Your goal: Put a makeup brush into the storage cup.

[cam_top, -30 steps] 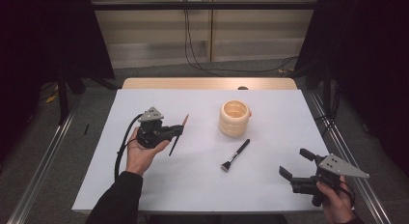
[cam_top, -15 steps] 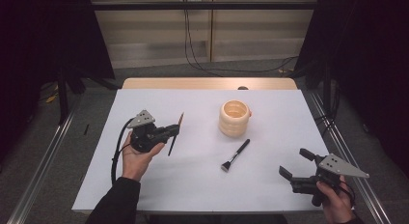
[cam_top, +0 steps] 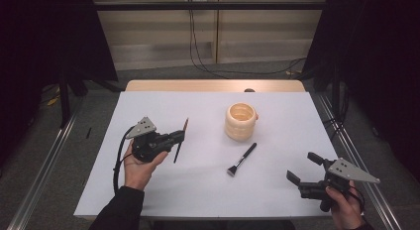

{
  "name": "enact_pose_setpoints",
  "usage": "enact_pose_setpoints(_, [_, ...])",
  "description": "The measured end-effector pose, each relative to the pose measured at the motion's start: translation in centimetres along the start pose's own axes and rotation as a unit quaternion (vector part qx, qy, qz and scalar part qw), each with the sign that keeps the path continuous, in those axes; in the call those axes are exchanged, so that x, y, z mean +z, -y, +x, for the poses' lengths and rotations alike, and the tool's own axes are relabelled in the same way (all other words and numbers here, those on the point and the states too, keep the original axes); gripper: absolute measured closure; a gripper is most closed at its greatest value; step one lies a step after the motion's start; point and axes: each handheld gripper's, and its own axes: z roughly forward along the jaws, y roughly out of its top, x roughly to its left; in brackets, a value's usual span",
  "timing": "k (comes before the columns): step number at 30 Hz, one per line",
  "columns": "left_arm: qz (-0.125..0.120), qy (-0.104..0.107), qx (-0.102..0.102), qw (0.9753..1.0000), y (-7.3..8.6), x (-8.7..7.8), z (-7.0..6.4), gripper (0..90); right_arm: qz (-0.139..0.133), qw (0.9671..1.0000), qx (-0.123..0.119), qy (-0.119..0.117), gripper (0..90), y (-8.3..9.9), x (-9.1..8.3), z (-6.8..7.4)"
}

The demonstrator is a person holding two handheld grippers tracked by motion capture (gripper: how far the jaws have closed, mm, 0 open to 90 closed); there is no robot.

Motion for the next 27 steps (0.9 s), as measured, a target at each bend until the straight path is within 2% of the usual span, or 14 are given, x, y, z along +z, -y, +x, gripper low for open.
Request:
enact_pose_setpoints(3, [0.001,0.003,0.001,1.0,0.1,-0.1,-0.4,83.6,-0.003,1.0,0.002,0.001,0.1,0.0,0.0,0.0])
enact_pose_setpoints(5, [0.002,-0.003,0.003,1.0,0.2,-0.1,-0.7,83.6,-0.005,1.0,0.004,0.0,0.0,0.0,-0.1,0.0])
enact_pose_setpoints(7, [-0.004,0.009,0.0,1.0,0.3,-0.1,-0.9,83.6,-0.007,1.0,0.006,0.002,0.0,-0.1,-0.1,0.0])
enact_pose_setpoints(10, [-0.006,0.012,-0.003,0.9999,0.5,-0.2,-1.2,83.6,-0.009,0.9999,0.006,-0.002,0.0,-0.1,-0.2,0.0])
enact_pose_setpoints(13, [-0.002,0.015,-0.007,0.9999,0.9,-0.1,-1.5,83.6,-0.013,0.9998,0.005,-0.011,0.0,-0.2,-0.2,0.0])
enact_pose_setpoints(15, [0.004,0.009,-0.003,0.9999,0.9,0.0,-1.8,83.6,-0.012,0.9997,-0.003,-0.02,0.0,-0.2,-0.2,0.1])
enact_pose_setpoints(16, [0.003,0.01,-0.003,0.9999,0.9,0.0,-1.9,83.6,-0.014,0.9996,-0.002,-0.022,0.0,-0.2,-0.2,0.2])
enact_pose_setpoints(17, [0.001,0.022,-0.001,0.9998,1.0,0.1,-2.0,83.6,-0.015,0.9996,-0.001,-0.025,0.0,-0.3,-0.2,0.2])
enact_pose_setpoints(18, [-0.001,0.021,-0.001,0.9998,1.0,0.2,-2.2,83.6,-0.015,0.9995,-0.006,-0.028,0.0,-0.3,-0.2,0.2])
enact_pose_setpoints(21, [0.004,0.02,0.002,0.9998,1.0,0.2,-2.6,83.6,-0.025,0.999,0.001,-0.038,0.0,-0.5,-0.1,0.4])
enact_pose_setpoints(22, [-0.001,0.028,0.0,0.9996,1.0,0.3,-2.7,83.6,-0.03,0.9987,0.001,-0.042,0.0,-0.6,-0.1,0.4])
enact_pose_setpoints(23, [0.004,0.023,0.002,0.9997,1.0,0.2,-2.9,83.6,-0.033,0.9984,0.008,-0.045,0.0,-0.7,-0.1,0.6])
enact_pose_setpoints(25, [-0.002,0.034,0.004,0.9994,1.0,0.2,-3.1,83.6,-0.037,0.998,0.008,-0.051,0.0,-0.9,0.0,0.8])
enact_pose_setpoints(27, [0.0,0.029,0.003,0.9996,0.9,0.2,-3.5,83.6,-0.039,0.9979,0.004,-0.052,0.0,-1.0,0.1,0.9])
